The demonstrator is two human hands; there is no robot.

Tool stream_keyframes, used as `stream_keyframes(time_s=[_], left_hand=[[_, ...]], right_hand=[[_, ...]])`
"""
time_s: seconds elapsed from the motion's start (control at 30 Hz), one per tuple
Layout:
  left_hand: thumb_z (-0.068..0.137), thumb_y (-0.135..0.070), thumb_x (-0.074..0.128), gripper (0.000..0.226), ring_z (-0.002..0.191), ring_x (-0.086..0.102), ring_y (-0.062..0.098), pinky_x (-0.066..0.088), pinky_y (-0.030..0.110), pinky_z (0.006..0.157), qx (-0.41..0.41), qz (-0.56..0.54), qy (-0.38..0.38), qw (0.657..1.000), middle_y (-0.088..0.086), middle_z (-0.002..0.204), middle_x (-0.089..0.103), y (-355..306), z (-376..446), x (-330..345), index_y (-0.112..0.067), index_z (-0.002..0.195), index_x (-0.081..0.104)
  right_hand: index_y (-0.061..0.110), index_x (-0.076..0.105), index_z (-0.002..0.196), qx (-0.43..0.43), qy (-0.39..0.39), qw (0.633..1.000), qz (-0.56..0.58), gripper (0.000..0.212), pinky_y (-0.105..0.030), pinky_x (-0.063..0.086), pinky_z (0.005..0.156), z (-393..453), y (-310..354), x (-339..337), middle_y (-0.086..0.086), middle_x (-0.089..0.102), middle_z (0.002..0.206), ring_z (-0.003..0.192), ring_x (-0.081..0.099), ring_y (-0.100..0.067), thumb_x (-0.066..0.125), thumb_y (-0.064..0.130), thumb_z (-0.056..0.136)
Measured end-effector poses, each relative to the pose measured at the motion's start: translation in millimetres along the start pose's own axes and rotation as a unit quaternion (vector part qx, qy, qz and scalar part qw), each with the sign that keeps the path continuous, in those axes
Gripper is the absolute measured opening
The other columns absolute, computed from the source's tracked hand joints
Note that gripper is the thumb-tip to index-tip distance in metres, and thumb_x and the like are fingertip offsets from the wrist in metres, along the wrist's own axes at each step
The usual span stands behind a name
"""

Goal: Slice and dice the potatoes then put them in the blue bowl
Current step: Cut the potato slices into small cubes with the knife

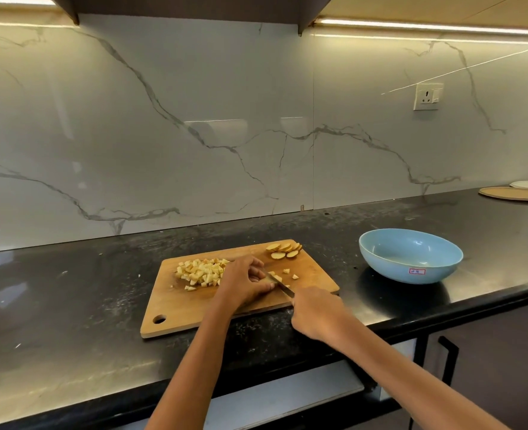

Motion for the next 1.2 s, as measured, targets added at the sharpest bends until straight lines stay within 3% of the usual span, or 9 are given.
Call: stream_keyframes(time_s=[0.17, 0.33, 0.43, 0.73, 0.8, 0.93, 1.07, 1.2], left_hand=[[0.07, -0.023, 0.08, 0.048, 0.085, 0.063, 0.009, 0.053, 0.019, 0.079, -0.008, -0.001, 0.002, 1.0, -0.006, 0.088, 0.062, -1, -1, 0, -0.012, 0.111, 0.058], [0.07, -0.024, 0.08, 0.051, 0.085, 0.062, 0.008, 0.052, 0.015, 0.074, -0.015, -0.011, 0.008, 1.0, -0.007, 0.088, 0.062, 0, -1, 0, -0.013, 0.114, 0.057], [0.069, -0.023, 0.081, 0.055, 0.087, 0.063, 0.011, 0.053, 0.019, 0.079, -0.019, -0.023, 0.01, 1.0, -0.003, 0.092, 0.064, 2, 0, -2, -0.012, 0.116, 0.056], [0.068, -0.015, 0.082, 0.043, 0.085, 0.066, 0.013, 0.055, 0.025, 0.081, -0.026, -0.033, 0.007, 0.999, -0.001, 0.086, 0.066, 0, -1, -4, -0.009, 0.105, 0.06], [0.068, -0.014, 0.081, 0.041, 0.084, 0.066, 0.013, 0.055, 0.025, 0.08, -0.028, -0.034, 0.009, 0.999, 0.0, 0.086, 0.066, 0, -1, -3, -0.01, 0.103, 0.06], [0.068, -0.014, 0.081, 0.039, 0.081, 0.066, 0.012, 0.056, 0.025, 0.079, -0.028, -0.017, 0.0, 0.999, 0.001, 0.087, 0.068, 0, -1, -3, -0.01, 0.101, 0.061], [0.068, -0.015, 0.081, 0.038, 0.081, 0.066, 0.01, 0.055, 0.024, 0.079, -0.026, -0.016, 0.0, 1.0, 0.0, 0.087, 0.068, -2, -3, -3, -0.011, 0.1, 0.062], [0.068, -0.015, 0.081, 0.037, 0.083, 0.066, 0.012, 0.056, 0.028, 0.081, -0.031, -0.021, 0.001, 0.999, 0.002, 0.089, 0.068, -1, -3, -4, -0.011, 0.099, 0.062]], right_hand=[[0.01, 0.058, 0.116, 0.011, -0.056, 0.998, -0.02, 0.026, -0.028, 0.04, 0.074, 0, -7, 0, -0.007, 0.061, 0.114, 0.102, 0.059, -0.022, 0.047, 0.019, 0.095], [0.009, 0.06, 0.114, 0.025, -0.033, 0.999, 0.009, 0.027, -0.029, 0.041, 0.076, 7, -16, -11, -0.008, 0.061, 0.112, 0.101, 0.058, -0.023, 0.043, 0.02, 0.095], [0.006, 0.06, 0.11, 0.01, -0.023, 0.999, 0.02, 0.027, -0.03, 0.043, 0.075, 7, -13, -14, -0.01, 0.062, 0.11, 0.096, 0.058, -0.022, 0.042, 0.018, 0.095], [0.003, 0.058, 0.114, -0.013, -0.011, 1.0, 0.01, 0.03, -0.032, 0.045, 0.081, 5, 2, -13, -0.013, 0.06, 0.114, 0.103, 0.058, -0.026, 0.04, 0.018, 0.097], [0.002, 0.058, 0.114, -0.015, 0.0, 1.0, 0.012, 0.029, -0.032, 0.044, 0.077, 5, 5, -14, -0.014, 0.06, 0.112, 0.094, 0.057, -0.024, 0.04, 0.018, 0.097], [0.003, 0.052, 0.105, -0.004, 0.042, 0.998, 0.036, 0.023, -0.029, 0.044, 0.059, 7, 10, -15, -0.012, 0.057, 0.084, 0.068, 0.055, -0.021, 0.037, 0.017, 0.097], [0.003, 0.057, 0.112, -0.014, 0.016, 1.0, 0.022, 0.026, -0.033, 0.045, 0.08, 4, 7, -7, -0.013, 0.06, 0.112, 0.102, 0.058, -0.027, 0.044, 0.016, 0.094], [0.01, 0.058, 0.113, -0.018, -0.032, 0.999, -0.006, 0.023, -0.028, 0.041, 0.073, -6, -1, 4, -0.008, 0.06, 0.111, 0.1, 0.059, -0.023, 0.047, 0.018, 0.094]])
Point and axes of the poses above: each hand's wrist, its own z-axis towards the middle knuckle, its own x-axis out of the palm, y = z × x, the point moved 3 cm from there along z, towards the middle knuckle
